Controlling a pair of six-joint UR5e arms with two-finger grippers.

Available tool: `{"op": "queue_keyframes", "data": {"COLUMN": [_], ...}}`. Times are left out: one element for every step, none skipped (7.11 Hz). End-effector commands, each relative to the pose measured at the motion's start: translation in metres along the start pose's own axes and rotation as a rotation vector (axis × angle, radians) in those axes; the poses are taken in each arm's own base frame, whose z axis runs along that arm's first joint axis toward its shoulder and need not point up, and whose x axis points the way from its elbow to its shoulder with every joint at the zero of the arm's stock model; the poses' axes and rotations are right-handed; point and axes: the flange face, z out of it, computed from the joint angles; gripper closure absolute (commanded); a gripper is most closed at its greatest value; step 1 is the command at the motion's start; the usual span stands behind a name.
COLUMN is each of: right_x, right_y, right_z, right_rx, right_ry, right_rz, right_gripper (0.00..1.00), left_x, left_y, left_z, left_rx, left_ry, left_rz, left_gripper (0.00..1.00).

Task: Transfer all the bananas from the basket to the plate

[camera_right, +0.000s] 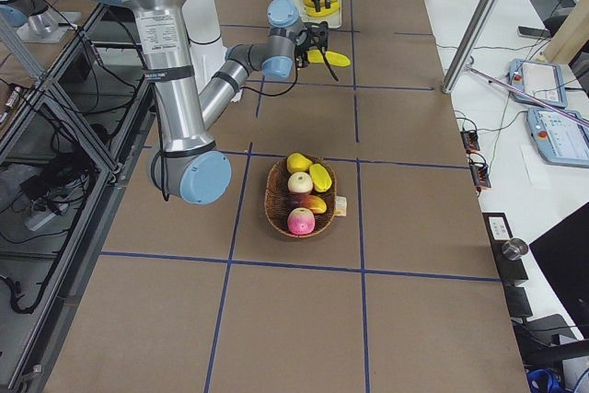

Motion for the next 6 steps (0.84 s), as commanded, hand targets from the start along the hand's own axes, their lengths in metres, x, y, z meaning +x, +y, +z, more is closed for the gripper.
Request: {"op": "queue_keyframes", "data": {"right_x": [-0.018,-0.026,-0.045,-0.060,-0.067,-0.070], "right_y": [0.036,0.053,0.060,0.073,0.079,0.081], "right_z": [0.015,0.026,0.047,0.058,0.059,0.062], "right_rx": [-0.019,-0.036,-0.042,-0.036,-0.030,-0.031], "right_ry": [-0.119,-0.155,-0.197,-0.217,-0.234,-0.235], "right_rz": [-0.011,-0.029,-0.038,-0.040,-0.041,-0.041], "right_gripper": [0.99,0.99,0.99,0.99,0.99,0.99], "left_x": [0.018,0.034,0.048,0.052,0.046,0.059], "left_y": [0.007,0.023,0.045,0.064,0.073,0.083], "left_z": [0.008,0.019,0.033,0.049,0.064,0.072], "left_rx": [-0.049,-0.079,-0.093,-0.090,-0.098,-0.117], "left_ry": [0.114,0.133,0.165,0.185,0.170,0.182], "left_rz": [-0.021,-0.004,0.008,0.007,0.002,0.006], "left_gripper": [0.00,0.00,0.00,0.00,0.00,0.00]}}
